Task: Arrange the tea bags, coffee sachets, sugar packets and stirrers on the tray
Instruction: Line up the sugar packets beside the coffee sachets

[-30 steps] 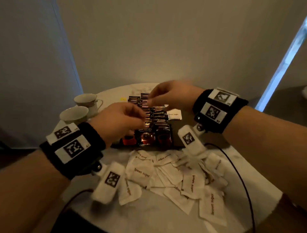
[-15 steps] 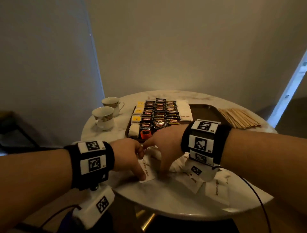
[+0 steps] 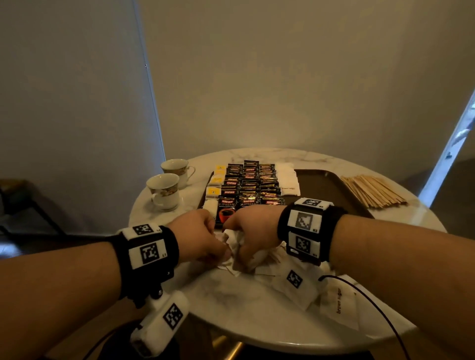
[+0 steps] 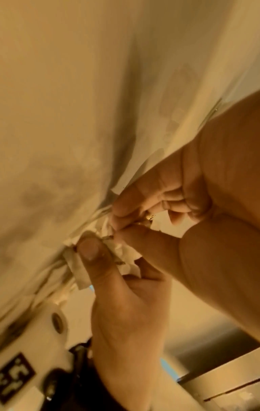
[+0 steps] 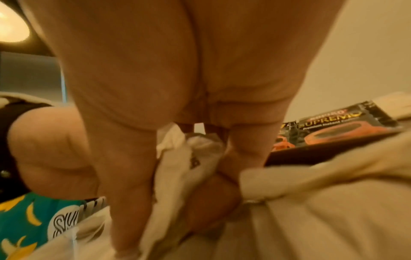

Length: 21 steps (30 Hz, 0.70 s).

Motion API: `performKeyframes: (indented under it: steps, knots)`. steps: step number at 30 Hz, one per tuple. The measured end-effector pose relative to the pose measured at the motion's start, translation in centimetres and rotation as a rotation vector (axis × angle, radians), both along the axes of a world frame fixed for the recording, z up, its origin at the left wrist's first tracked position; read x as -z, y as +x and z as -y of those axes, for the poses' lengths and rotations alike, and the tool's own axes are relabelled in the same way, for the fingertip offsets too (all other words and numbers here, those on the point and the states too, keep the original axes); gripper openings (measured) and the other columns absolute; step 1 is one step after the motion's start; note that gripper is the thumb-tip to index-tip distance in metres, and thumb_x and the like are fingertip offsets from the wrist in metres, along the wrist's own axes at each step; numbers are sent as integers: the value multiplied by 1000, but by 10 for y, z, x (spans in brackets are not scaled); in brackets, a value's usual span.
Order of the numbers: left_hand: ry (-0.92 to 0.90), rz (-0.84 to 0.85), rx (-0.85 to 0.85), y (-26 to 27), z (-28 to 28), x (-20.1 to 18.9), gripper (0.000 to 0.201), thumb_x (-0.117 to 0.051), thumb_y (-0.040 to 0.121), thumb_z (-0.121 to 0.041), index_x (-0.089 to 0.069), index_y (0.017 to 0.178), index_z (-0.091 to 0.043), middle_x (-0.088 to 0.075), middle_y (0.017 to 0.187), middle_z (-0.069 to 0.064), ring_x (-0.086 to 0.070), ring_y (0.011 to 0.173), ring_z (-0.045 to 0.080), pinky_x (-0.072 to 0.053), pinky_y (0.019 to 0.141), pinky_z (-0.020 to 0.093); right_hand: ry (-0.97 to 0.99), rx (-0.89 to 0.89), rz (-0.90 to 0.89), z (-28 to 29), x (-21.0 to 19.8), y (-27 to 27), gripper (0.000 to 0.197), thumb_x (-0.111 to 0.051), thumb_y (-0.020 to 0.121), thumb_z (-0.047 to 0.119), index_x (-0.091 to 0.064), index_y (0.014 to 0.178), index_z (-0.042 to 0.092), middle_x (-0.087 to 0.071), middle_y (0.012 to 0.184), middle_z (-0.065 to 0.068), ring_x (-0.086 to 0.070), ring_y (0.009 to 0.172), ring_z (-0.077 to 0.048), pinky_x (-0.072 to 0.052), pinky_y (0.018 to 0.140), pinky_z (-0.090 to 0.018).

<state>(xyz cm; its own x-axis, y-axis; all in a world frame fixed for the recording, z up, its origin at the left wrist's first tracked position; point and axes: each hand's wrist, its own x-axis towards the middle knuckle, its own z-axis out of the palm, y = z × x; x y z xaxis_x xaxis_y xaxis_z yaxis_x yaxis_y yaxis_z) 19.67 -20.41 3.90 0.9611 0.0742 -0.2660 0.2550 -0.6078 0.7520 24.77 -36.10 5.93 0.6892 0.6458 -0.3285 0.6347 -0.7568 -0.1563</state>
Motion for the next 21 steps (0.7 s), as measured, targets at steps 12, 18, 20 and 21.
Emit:
performKeyframes:
  steps: [12, 18, 20, 21]
  knots:
    - [-683, 129, -68, 38, 9, -19, 32, -67, 96, -28, -67, 121, -9, -72, 115, 14, -73, 95, 29, -56, 94, 48, 928, 395, -436, 45, -14, 45, 41, -88, 75, 7, -72, 113, 8, -78, 107, -9, -74, 104, -28, -57, 97, -46]
    - [-969, -38, 146, 70, 47, -25, 66, -83, 73, -45, -68, 130, -15, -72, 120, 17, -71, 108, 36, -58, 91, 53, 1082, 321, -295, 49, -19, 58, 26, -84, 81, 11, -73, 104, 10, -78, 97, -7, -75, 82, -15, -60, 71, -26]
    - [-1037, -33, 77, 84, 58, -22, 66, -87, 70, -30, -67, 130, -12, -68, 125, 21, -72, 106, 39, -60, 86, 53, 984, 289, -125, 50, -21, 68, 26, -85, 80, 12, -72, 102, 16, -78, 94, -2, -74, 81, -13, -60, 69, -26]
    - [-1039, -13, 49, 91, 63, -21, 58, -84, 75, -24, -67, 129, -12, -69, 125, 21, -74, 102, 38, -62, 82, 50, 953, 276, -65, 52, -21, 74, 31, -84, 79, 9, -71, 106, 17, -77, 96, -2, -73, 84, -14, -61, 72, -29]
